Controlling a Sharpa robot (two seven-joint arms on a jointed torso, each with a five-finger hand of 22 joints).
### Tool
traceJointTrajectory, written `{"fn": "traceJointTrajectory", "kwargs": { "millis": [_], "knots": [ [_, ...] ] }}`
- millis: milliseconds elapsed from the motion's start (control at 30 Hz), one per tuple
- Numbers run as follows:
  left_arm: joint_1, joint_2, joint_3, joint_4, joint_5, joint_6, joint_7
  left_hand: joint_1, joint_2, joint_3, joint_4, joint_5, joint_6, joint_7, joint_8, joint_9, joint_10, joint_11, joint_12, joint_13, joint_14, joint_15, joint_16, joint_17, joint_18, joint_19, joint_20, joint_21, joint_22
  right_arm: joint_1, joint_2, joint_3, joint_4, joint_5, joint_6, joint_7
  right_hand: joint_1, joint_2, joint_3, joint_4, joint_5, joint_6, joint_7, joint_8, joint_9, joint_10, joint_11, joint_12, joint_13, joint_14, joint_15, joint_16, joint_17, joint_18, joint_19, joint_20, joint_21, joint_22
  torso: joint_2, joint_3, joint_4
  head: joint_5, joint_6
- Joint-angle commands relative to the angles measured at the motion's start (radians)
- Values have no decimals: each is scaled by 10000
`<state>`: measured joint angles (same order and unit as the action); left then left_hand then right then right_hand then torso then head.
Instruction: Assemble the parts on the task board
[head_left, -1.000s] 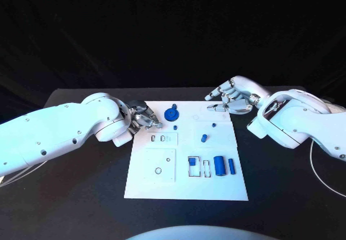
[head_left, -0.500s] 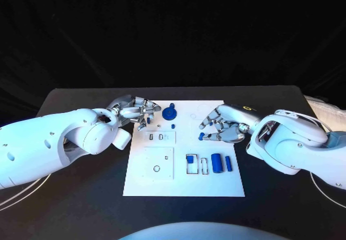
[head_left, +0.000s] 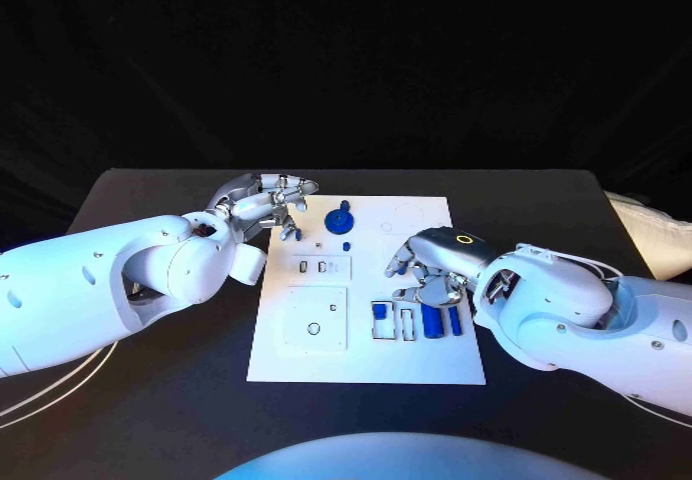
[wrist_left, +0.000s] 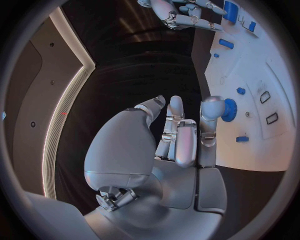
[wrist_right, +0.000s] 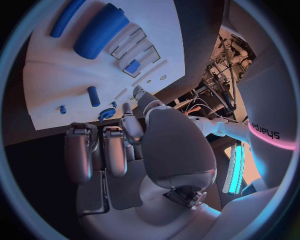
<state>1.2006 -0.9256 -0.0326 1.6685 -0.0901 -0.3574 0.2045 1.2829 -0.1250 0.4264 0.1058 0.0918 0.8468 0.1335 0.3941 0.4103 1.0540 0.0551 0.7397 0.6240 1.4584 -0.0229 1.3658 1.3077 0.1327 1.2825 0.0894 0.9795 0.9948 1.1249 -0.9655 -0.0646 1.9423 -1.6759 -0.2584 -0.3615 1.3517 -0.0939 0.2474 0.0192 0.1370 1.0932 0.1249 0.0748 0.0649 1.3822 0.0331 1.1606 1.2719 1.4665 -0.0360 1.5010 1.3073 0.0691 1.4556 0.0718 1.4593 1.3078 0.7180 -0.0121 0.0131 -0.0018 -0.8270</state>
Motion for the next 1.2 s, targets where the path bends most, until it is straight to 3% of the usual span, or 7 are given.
{"fn": "traceJointTrajectory", "kwargs": {
  "millis": [33,400,1200],
  "knots": [
    [-15,-8,3,41,368,-177,522,104,22,-74,-21,-32,1,55,-35,-28,-63,-11,-27,-28,8,62,-50,375,79,-58,-10,-35,-17,-108,126,-14,-29,-612,327,-541,-32,-49,61,-13,-60,-86,-8,-62,-8,79,18,94,30,791,-23,51,1360,-185,42,-48,25,175,1,-11,4,9,-38],
    [-24,-10,2,50,391,-223,538,128,34,-98,-36,-23,3,60,-51,-66,-75,-7,-34,-62,3,66,-59,358,84,-59,-6,-66,-42,-408,461,-58,-124,-618,606,-654,-185,-58,130,98,-59,21,-30,-45,15,171,10,290,169,800,-20,70,1396,-188,53,-39,36,196,2,14,7,63,-117],
    [-43,0,0,-55,392,-237,346,203,64,-150,-84,-5,0,74,-88,-158,-117,5,-48,-149,-8,75,-73,324,94,-58,2,-136,-102,-582,551,-103,-13,-576,915,-853,-364,-76,228,258,-38,245,-106,7,37,223,-46,407,252,812,-58,100,1459,-194,73,-60,56,237,9,24,-16,107,-218]
  ]
}}
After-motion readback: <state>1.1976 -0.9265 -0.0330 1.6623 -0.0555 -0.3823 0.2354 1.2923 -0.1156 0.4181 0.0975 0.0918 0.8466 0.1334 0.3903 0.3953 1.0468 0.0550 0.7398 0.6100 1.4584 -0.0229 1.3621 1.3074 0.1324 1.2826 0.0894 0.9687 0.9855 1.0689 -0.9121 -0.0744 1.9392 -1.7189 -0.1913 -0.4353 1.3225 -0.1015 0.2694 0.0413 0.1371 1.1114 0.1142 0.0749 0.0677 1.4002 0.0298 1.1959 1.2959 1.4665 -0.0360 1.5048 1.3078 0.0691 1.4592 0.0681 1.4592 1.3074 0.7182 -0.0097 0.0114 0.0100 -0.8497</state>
